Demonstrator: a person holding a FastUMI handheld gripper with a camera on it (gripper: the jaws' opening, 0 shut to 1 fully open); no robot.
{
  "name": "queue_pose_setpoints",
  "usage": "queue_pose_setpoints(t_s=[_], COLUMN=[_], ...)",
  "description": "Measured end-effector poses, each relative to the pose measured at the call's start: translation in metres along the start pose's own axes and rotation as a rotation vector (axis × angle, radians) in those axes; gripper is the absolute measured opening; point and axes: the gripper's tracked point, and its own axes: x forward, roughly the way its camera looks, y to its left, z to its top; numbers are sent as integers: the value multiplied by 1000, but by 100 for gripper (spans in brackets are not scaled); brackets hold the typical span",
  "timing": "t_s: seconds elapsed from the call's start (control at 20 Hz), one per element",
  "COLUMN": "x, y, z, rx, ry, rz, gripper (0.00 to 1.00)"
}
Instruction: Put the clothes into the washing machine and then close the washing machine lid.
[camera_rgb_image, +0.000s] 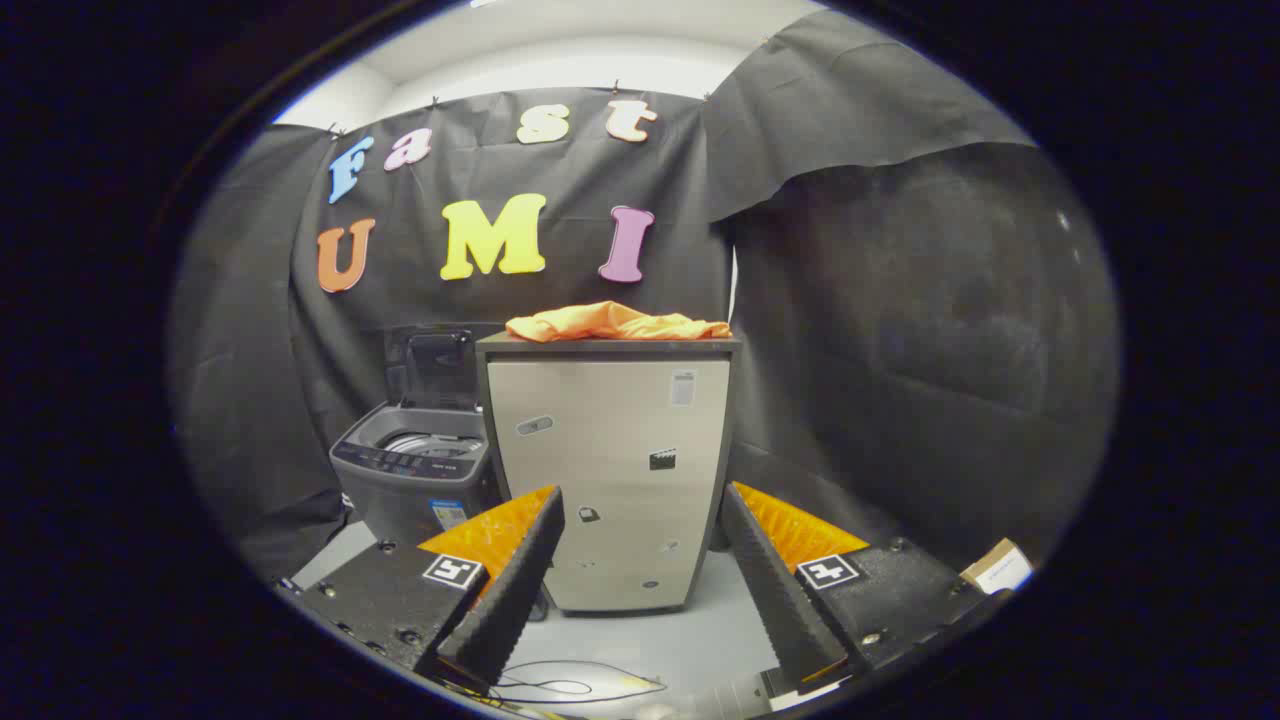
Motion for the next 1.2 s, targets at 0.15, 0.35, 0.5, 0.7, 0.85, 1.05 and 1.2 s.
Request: queue_pose_setpoints(t_s=[0.15, 0.35, 0.5, 0.7, 0.85, 1.05, 1.2], x=[-4, -7, -10, -11, -12, -16, -14], y=[-2, -2, -1, -1, 0, -1, 0], z=[1, 1, 3, 3, 2, 6, 20], rx=[7, 14, 16, 27, 28, 33, 27], ry=[-1, 0, -11, -11, -5, -6, -15], rz=[-8, -9, -14, -27, -38, -66, -88], gripper=[99, 100, 99, 99, 99, 99, 100])
